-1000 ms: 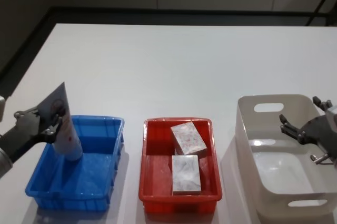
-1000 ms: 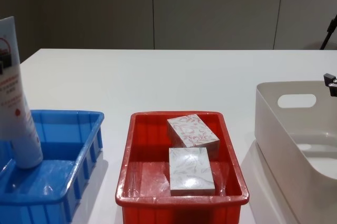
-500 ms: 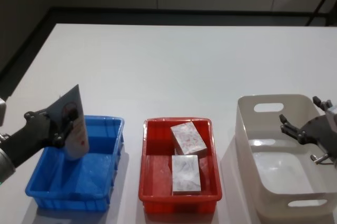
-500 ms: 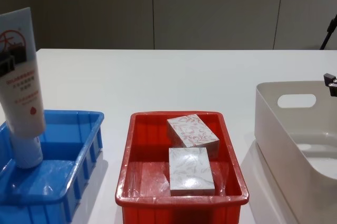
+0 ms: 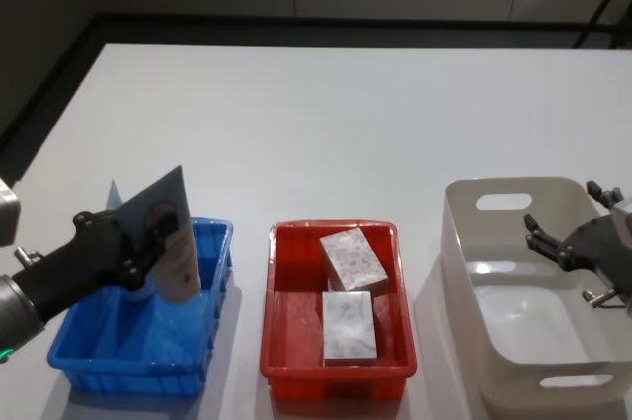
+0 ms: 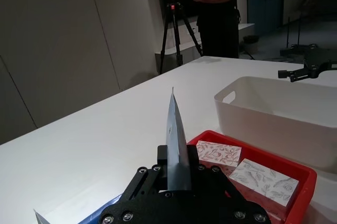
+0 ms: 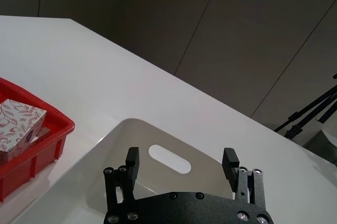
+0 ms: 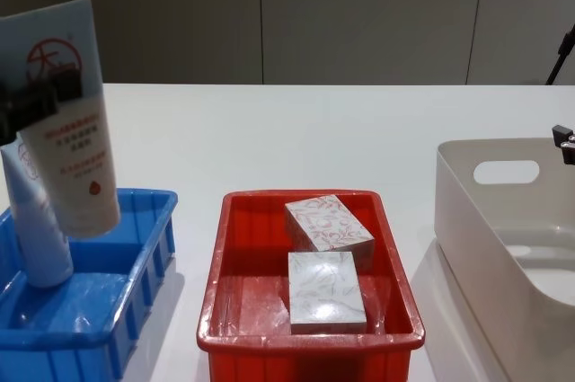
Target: Bimanual collaborative sorting of washing and personal care products
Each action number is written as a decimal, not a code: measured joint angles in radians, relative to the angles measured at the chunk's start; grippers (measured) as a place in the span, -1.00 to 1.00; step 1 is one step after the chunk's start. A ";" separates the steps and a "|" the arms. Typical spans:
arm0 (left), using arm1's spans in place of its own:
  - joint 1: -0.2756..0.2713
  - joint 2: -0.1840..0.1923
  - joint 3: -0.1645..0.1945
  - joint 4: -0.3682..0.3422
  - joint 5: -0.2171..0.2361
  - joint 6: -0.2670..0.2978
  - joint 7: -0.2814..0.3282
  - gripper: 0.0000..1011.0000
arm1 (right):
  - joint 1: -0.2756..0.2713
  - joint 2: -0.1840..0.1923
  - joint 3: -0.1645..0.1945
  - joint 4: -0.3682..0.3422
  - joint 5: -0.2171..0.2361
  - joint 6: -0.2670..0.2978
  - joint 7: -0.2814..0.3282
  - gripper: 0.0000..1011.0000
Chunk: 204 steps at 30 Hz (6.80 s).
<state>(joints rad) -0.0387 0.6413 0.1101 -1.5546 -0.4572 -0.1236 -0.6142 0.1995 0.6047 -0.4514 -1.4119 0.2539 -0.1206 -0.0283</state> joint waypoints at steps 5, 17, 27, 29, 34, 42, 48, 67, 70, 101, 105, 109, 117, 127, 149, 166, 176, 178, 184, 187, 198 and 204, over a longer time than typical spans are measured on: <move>-0.017 0.004 0.030 -0.002 -0.014 -0.005 -0.022 -0.59 | 0.000 0.000 0.000 0.000 0.000 0.000 0.000 0.98; -0.069 0.004 0.105 0.021 -0.030 -0.019 -0.074 -0.59 | 0.000 0.000 0.000 0.000 0.000 0.000 0.000 0.98; -0.121 -0.005 0.173 0.044 -0.039 -0.026 -0.111 -0.59 | 0.000 0.000 0.000 0.000 0.000 0.000 0.000 0.98; -0.127 -0.006 0.181 0.047 -0.043 -0.028 -0.119 -0.60 | 0.000 0.000 0.000 0.000 0.000 0.000 0.000 0.98; -0.145 -0.008 0.209 0.052 -0.053 -0.034 -0.140 -0.59 | 0.000 0.000 0.000 0.000 0.000 0.000 0.000 0.98; -0.159 -0.001 0.241 0.050 -0.071 -0.040 -0.172 -0.59 | 0.000 0.000 0.000 0.000 0.000 0.000 0.000 0.98; -0.164 0.007 0.261 0.042 -0.085 -0.044 -0.185 -0.60 | 0.000 0.000 0.000 0.000 0.000 0.000 0.000 0.98; -0.190 0.010 0.321 0.026 -0.116 -0.052 -0.194 -0.59 | 0.000 0.000 0.000 0.000 0.000 0.000 0.000 0.98; -0.193 0.010 0.329 0.026 -0.119 -0.054 -0.194 -0.60 | 0.000 0.000 0.000 0.000 0.000 0.000 0.000 0.98; -0.194 0.009 0.331 0.027 -0.120 -0.055 -0.193 -0.60 | 0.000 0.000 0.000 0.000 0.000 0.000 0.000 0.98; -0.194 0.009 0.330 0.027 -0.120 -0.055 -0.193 -0.60 | -0.001 0.000 0.001 -0.001 -0.001 -0.002 0.003 0.98; -0.194 0.009 0.330 0.027 -0.120 -0.055 -0.193 -0.60 | -0.009 0.002 0.008 -0.014 -0.004 -0.024 0.030 0.98; -0.194 0.009 0.330 0.027 -0.120 -0.054 -0.193 -0.60 | -0.046 0.017 0.033 -0.049 0.004 -0.055 0.077 0.98; -0.194 0.009 0.330 0.027 -0.120 -0.054 -0.193 -0.60 | -0.087 0.039 0.055 -0.090 0.032 -0.087 0.162 0.98; -0.194 0.009 0.330 0.027 -0.120 -0.054 -0.193 -0.60 | -0.095 0.031 0.047 -0.119 0.071 -0.130 0.366 0.98; -0.194 0.009 0.330 0.027 -0.120 -0.054 -0.193 -0.60 | -0.083 0.011 0.039 -0.132 0.105 -0.133 0.503 0.98; -0.194 0.009 0.330 0.027 -0.120 -0.054 -0.193 -0.60 | -0.068 -0.001 0.030 -0.126 0.120 -0.129 0.589 0.98; -0.194 0.009 0.330 0.027 -0.120 -0.054 -0.193 -0.60 | -0.065 -0.004 0.028 -0.125 0.123 -0.128 0.606 0.98; -0.194 0.009 0.330 0.027 -0.120 -0.054 -0.193 -0.60 | -0.053 -0.018 0.022 -0.119 0.126 -0.127 0.651 0.98; -0.194 0.009 0.330 0.027 -0.120 -0.054 -0.193 -0.60 | -0.049 -0.025 0.020 -0.117 0.128 -0.124 0.664 0.98; -0.194 0.009 0.330 0.027 -0.120 -0.054 -0.193 -0.60 | -0.022 -0.053 -0.008 -0.100 0.135 -0.111 0.710 0.98; -0.194 0.009 0.330 0.027 -0.120 -0.054 -0.193 -0.60 | -0.012 -0.059 -0.024 -0.096 0.150 -0.099 0.728 0.98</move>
<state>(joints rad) -0.2323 0.6503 0.4405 -1.5276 -0.5772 -0.1774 -0.8072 0.1875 0.5457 -0.4749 -1.5075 0.4036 -0.2194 0.6995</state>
